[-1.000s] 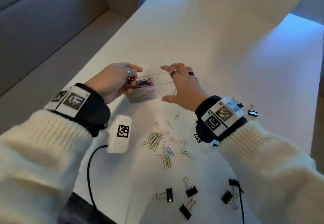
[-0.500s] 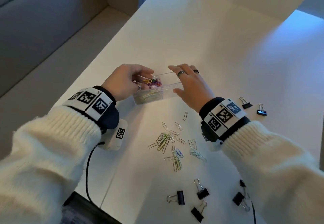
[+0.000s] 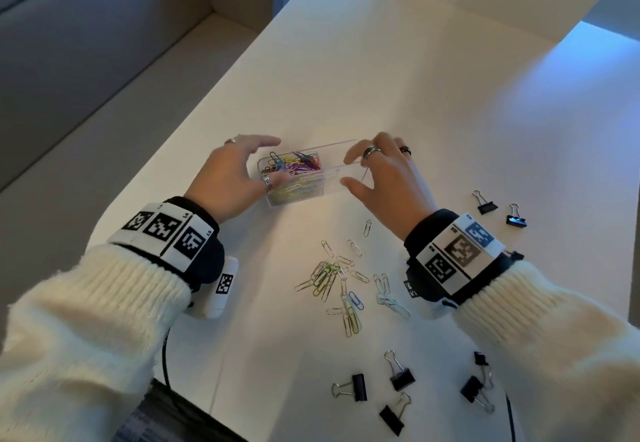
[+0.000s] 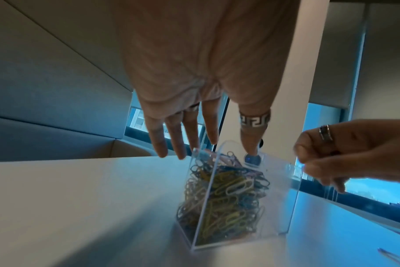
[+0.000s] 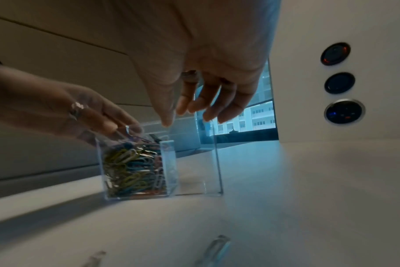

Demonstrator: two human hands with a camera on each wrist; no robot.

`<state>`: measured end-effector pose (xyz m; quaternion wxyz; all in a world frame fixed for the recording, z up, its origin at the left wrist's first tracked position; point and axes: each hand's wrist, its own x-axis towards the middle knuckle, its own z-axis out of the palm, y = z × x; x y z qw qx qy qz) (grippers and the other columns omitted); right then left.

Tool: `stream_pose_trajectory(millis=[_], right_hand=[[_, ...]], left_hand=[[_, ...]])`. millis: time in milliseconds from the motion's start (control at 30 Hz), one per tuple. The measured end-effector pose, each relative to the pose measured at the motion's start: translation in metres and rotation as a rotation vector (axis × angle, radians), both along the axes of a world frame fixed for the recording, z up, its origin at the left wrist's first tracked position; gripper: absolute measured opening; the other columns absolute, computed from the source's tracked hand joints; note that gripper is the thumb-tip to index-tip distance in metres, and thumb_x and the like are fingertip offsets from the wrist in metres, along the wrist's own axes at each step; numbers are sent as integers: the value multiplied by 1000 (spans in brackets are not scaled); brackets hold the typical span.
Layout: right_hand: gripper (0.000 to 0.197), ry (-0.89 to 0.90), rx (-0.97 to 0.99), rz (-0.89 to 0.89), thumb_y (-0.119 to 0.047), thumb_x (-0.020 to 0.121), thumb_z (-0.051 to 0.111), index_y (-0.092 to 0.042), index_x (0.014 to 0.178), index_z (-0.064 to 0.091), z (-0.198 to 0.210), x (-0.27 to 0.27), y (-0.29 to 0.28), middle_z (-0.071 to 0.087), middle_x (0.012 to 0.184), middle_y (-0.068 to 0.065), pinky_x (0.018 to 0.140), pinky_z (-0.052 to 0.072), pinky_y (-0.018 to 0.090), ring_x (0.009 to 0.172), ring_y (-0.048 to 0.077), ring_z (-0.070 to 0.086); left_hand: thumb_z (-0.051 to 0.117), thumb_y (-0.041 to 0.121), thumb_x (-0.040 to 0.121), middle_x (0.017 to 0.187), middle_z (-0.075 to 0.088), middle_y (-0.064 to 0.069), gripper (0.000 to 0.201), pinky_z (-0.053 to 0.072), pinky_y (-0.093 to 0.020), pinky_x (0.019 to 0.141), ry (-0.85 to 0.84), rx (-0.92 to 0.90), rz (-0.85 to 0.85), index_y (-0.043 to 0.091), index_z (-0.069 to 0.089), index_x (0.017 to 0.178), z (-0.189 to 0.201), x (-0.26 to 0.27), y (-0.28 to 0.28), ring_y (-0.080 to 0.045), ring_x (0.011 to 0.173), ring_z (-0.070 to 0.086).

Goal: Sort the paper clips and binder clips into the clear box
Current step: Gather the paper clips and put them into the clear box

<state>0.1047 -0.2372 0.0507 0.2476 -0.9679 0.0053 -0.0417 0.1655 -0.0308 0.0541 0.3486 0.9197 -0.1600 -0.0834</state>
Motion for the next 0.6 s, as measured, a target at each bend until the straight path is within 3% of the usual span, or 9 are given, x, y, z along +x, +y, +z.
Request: stream_pose_trajectory(millis=[33,67,100,167,267,333,400,500,600], right_hand=[[13,33,44,-21,-28,86,60,-20,79,52,-1,-2,2,56,99,2,77,43,29,79,14,50],[26,103,75,-32,-31,88,57,-22,68,44,-3,-4,5,58,93,0,67,41,26,65,9,48],[32,181,106,-29,-35,89,55,-23,64,40,-5,-6,9,60,88,0,61,37,24,57,5,45],[25,285,195,-29,-42,89,52,-19,79,48,-4,-8,16,61,83,-2,60,36,22,60,7,51],[41,363,394,-101,-47,88,50,-15,113,46,0,-6,27,59,98,-3,65,40,22,84,14,58],[48,370,476,-128,-48,88,49,-12,119,42,3,-3,32,57,105,-3,71,40,23,94,16,59],[51,373,506,-132,-47,89,49,-10,124,38,5,1,35,57,109,-1,66,41,21,96,17,59],[40,343,452,-121,-32,94,46,-13,128,38,6,9,34,60,109,0,55,36,11,85,14,56],[31,315,360,-52,-17,96,41,-18,126,47,6,19,29,65,111,4,52,38,6,79,13,56]], left_hand=[[71,23,78,119,58,-2,47,39,-28,94,34,25,-11,23,56,122,-2,-1,1,-17,112,52],[72,21,76,118,60,-3,47,39,-26,93,47,24,-12,21,56,121,-4,-2,2,-18,109,54],[73,18,75,116,62,-4,47,40,-26,92,43,8,0,20,58,120,-6,-4,1,-18,105,55],[77,15,70,112,63,-5,50,42,-25,89,24,-47,55,17,58,117,-9,-11,-2,-17,96,56],[80,19,66,103,62,-3,61,46,-28,85,23,-129,139,18,52,119,-13,-25,-9,-16,92,55],[82,24,64,101,59,-2,68,47,-30,83,46,-172,142,19,46,123,-13,-34,-11,-16,92,55],[81,27,65,100,59,-1,71,50,-30,82,95,-230,101,20,43,124,-13,-43,-12,-15,91,58],[75,23,72,96,61,1,56,53,-32,80,132,-308,30,26,43,117,-11,-51,-10,-14,86,62],[71,11,75,110,55,0,59,52,-35,82,60,-290,62,22,41,124,-11,-37,-3,-16,92,57]])
